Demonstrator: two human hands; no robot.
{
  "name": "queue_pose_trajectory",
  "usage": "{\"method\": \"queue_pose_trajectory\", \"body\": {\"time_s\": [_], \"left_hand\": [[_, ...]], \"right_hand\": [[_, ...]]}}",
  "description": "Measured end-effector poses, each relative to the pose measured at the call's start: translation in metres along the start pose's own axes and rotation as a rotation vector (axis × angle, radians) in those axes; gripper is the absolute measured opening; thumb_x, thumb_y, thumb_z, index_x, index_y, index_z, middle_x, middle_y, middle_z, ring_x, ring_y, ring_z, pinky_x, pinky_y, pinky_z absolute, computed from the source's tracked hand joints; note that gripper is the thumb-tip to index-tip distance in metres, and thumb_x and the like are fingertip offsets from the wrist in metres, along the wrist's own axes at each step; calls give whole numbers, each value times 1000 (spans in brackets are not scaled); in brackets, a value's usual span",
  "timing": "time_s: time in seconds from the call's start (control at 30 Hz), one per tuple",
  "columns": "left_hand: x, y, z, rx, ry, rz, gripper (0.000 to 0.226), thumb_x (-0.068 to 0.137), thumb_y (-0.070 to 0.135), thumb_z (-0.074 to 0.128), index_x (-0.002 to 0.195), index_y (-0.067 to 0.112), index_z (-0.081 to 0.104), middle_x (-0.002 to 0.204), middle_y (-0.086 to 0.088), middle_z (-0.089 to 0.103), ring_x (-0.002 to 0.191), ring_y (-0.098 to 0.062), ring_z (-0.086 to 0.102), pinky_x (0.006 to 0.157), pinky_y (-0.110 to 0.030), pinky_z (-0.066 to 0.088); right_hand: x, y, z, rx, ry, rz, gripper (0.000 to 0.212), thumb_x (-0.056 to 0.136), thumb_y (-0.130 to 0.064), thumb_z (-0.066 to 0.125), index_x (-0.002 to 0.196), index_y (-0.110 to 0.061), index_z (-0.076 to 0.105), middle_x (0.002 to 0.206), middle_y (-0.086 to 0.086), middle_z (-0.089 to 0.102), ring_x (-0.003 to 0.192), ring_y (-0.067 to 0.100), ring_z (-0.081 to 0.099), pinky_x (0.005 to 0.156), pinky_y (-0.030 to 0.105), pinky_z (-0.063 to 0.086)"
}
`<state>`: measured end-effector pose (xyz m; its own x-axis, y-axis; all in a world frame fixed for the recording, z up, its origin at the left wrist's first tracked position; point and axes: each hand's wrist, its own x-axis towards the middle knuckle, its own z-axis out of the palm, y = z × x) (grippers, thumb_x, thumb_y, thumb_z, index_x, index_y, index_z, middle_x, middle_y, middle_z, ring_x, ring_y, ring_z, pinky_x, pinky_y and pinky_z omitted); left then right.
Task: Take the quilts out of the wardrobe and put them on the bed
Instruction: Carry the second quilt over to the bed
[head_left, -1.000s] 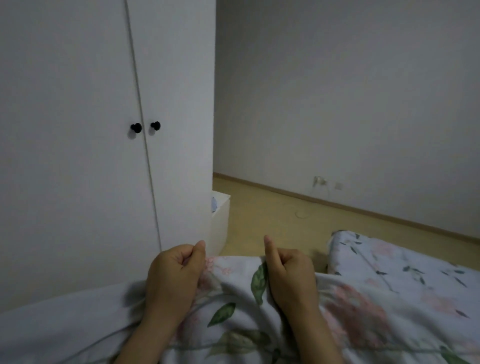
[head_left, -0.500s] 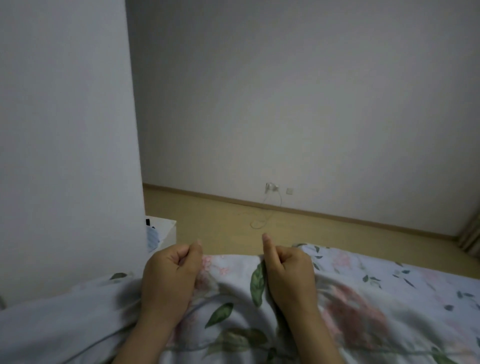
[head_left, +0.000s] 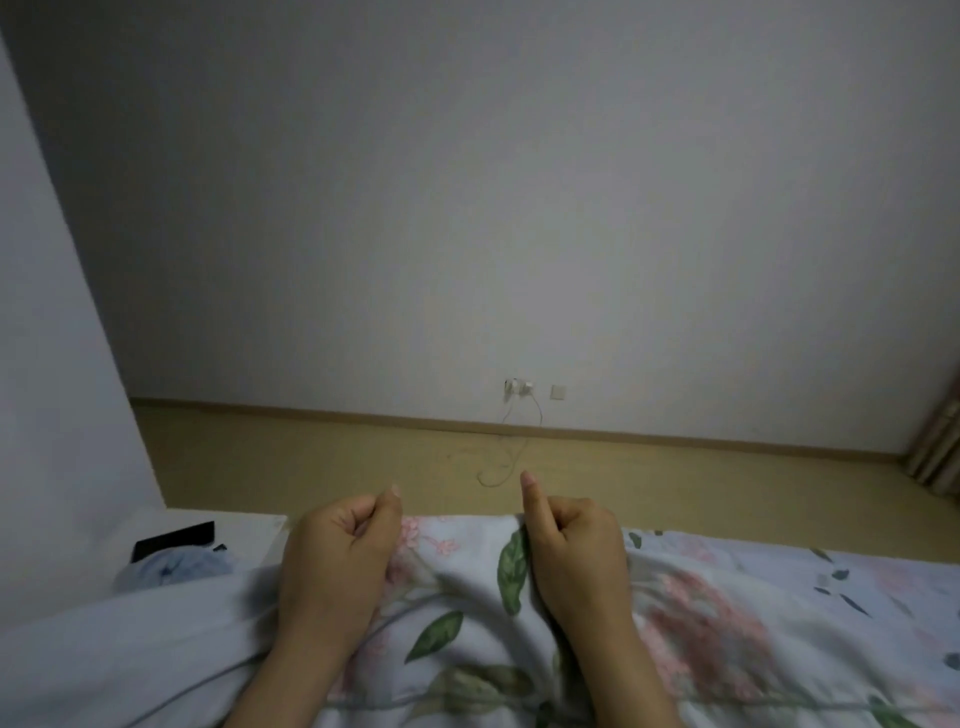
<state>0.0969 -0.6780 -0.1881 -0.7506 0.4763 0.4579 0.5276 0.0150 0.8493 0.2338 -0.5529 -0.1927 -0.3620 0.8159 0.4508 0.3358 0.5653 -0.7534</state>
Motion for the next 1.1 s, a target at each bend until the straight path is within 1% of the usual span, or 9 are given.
{"method": "queue_pose_trajectory", "body": {"time_s": [0.1, 0.2, 0.37, 0.5, 0.63, 0.73, 0.8, 0.93, 1.1], "left_hand": [[45, -5, 32, 29, 21, 31, 54, 88, 31, 58, 45, 13, 31, 40, 5, 25, 41, -8, 24, 41, -25, 20], [88, -24, 63, 25, 10, 22, 53, 82, 43, 53, 50, 8, 30, 41, 5, 24, 42, -9, 23, 41, -27, 21], [171, -72, 111, -7, -17, 17, 51, 81, 43, 50, 49, 10, 30, 39, 6, 24, 42, -11, 25, 44, -25, 23], [243, -104, 144, -4, -48, 59, 52, 79, 48, 49, 50, 11, 29, 42, 6, 22, 43, -10, 23, 42, -29, 21], [325, -125, 176, -34, -91, 96, 53, 81, 45, 52, 47, 12, 30, 39, 5, 23, 42, -7, 21, 42, -27, 20], [378, -133, 203, -57, -115, 128, 54, 88, 32, 59, 44, 14, 32, 38, 5, 24, 40, -7, 22, 43, -27, 22], [407, -141, 225, -62, -137, 135, 53, 87, 34, 58, 46, 12, 32, 39, 5, 24, 41, -7, 22, 45, -26, 23], [454, -165, 272, -68, -184, 122, 53, 88, 33, 58, 47, 14, 32, 41, 6, 23, 41, -5, 21, 45, -26, 21], [517, -184, 348, -87, -205, 122, 47, 79, 44, 51, 47, 14, 34, 40, 6, 23, 42, -10, 22, 46, -25, 22]], "right_hand": [[54, 13, 11, -27, 21, -9, 63, 90, -52, 42, 41, -14, 28, 34, -3, 27, 36, 9, 25, 44, 29, 24], [102, 30, 30, -46, 20, -9, 62, 88, -50, 44, 40, -15, 26, 34, -3, 26, 36, 10, 25, 45, 29, 23], [181, 58, 79, -64, 17, 20, 61, 90, -50, 43, 41, -16, 28, 36, -4, 27, 37, 9, 26, 46, 28, 26], [243, 72, 118, -97, 66, 40, 62, 91, -48, 46, 43, -14, 25, 37, -2, 25, 38, 9, 25, 47, 31, 24], [311, 79, 153, -93, 108, 75, 63, 89, -52, 44, 40, -15, 30, 34, -3, 27, 37, 9, 25, 46, 30, 26], [359, 89, 171, -111, 171, 105, 63, 85, -60, 38, 41, -15, 33, 36, -2, 31, 37, 12, 29, 45, 32, 30], [387, 100, 181, -131, 191, 127, 63, 85, -62, 37, 41, -15, 33, 37, -1, 32, 37, 12, 30, 45, 33, 30], [437, 125, 196, -186, 206, 146, 64, 88, -55, 41, 40, -14, 29, 36, -2, 28, 37, 10, 27, 46, 30, 28], [518, 170, 209, -214, 249, 156, 61, 88, -53, 44, 43, -14, 34, 35, 2, 30, 35, 10, 24, 46, 31, 23]]}}
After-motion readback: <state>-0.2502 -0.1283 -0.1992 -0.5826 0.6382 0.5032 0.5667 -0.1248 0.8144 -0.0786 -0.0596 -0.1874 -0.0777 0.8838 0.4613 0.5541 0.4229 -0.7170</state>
